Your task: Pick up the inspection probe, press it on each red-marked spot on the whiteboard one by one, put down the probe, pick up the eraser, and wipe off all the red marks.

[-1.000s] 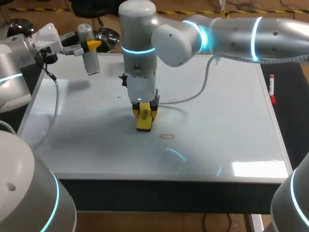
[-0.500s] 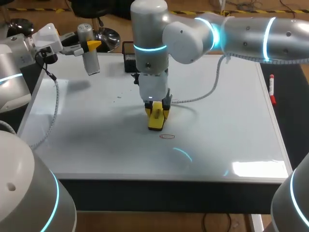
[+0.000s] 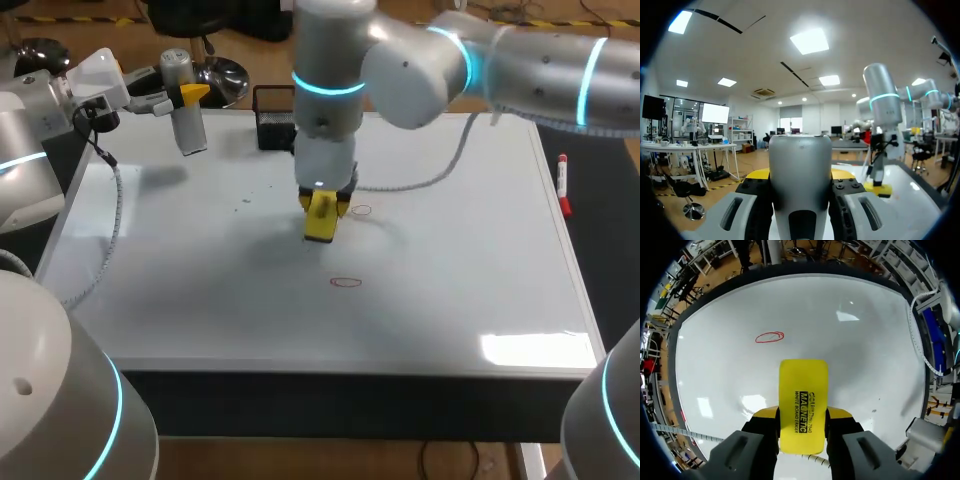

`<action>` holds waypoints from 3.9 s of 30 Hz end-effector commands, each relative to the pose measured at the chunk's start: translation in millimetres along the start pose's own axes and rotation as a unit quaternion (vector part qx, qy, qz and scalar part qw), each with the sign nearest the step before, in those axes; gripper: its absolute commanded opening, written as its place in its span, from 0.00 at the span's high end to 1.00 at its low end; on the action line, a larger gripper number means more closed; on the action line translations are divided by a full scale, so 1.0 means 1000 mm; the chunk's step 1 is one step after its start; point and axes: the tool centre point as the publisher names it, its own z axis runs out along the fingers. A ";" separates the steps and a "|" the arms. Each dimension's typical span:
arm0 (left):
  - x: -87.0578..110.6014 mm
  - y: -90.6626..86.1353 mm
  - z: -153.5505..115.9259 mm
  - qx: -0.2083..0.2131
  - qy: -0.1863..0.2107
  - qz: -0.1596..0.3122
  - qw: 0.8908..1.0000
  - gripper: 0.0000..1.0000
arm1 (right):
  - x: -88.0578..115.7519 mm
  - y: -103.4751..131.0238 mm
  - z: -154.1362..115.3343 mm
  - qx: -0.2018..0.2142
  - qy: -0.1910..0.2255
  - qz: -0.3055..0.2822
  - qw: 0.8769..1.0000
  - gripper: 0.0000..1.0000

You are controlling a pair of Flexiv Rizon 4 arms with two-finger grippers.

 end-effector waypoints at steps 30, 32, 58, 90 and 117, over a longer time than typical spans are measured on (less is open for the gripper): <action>0.001 -0.001 0.000 0.000 -0.002 0.001 1.000 1.00 | -0.049 0.051 0.019 -0.024 0.007 -0.054 0.998 1.00; 0.001 -0.001 0.000 0.000 -0.002 0.001 1.000 1.00 | -0.050 0.054 0.025 -0.024 0.016 -0.054 0.998 1.00; 0.001 -0.001 0.000 0.000 -0.002 0.001 1.000 1.00 | -0.020 0.047 0.074 -0.045 0.037 -0.039 0.998 1.00; 0.001 -0.001 0.000 0.000 -0.002 0.001 1.000 1.00 | 0.026 -0.015 -0.020 0.002 0.030 -0.044 0.999 1.00; 0.001 -0.001 0.000 0.000 -0.002 0.001 1.000 1.00 | 0.180 -0.132 -0.032 0.015 0.052 0.106 0.993 1.00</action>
